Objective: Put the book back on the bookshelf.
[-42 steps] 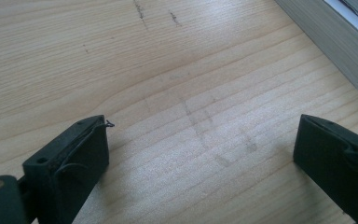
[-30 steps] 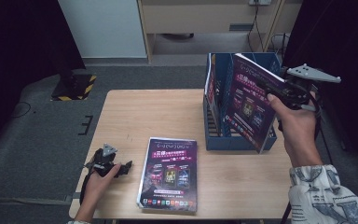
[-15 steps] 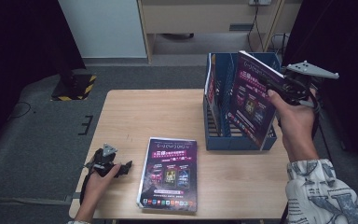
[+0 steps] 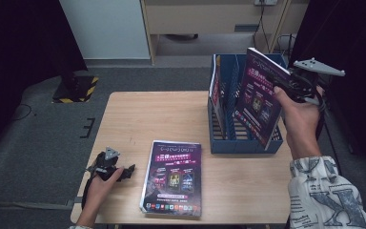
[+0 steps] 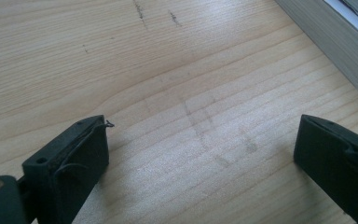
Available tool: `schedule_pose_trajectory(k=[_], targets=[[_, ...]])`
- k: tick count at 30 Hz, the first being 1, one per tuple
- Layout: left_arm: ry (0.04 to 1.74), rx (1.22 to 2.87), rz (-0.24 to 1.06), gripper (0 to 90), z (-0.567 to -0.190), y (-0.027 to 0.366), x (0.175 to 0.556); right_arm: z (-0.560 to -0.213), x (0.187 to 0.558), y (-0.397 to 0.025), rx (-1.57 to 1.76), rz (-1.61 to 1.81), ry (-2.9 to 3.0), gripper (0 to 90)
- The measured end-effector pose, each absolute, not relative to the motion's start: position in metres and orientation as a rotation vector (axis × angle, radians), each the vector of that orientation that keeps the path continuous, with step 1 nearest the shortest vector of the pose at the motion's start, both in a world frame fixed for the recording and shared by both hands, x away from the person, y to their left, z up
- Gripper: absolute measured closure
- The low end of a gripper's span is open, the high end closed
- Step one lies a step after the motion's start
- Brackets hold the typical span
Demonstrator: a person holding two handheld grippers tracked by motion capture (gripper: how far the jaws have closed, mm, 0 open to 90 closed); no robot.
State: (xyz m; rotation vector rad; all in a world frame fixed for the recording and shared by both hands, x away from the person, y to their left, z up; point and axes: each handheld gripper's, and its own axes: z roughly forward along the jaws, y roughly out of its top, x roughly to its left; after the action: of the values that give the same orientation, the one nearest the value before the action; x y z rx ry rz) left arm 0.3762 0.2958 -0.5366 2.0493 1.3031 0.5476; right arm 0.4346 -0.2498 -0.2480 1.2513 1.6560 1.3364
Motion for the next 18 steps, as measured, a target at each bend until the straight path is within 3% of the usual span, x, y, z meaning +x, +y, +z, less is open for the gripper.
schedule_pose_trajectory(k=[18], targets=[[1.304, 2.05, 0.549, 2.0, -0.5366, 0.2954, 0.3763, -0.2421, 0.4444, -0.2474, 1.251, 1.31, 1.608, 82.3]])
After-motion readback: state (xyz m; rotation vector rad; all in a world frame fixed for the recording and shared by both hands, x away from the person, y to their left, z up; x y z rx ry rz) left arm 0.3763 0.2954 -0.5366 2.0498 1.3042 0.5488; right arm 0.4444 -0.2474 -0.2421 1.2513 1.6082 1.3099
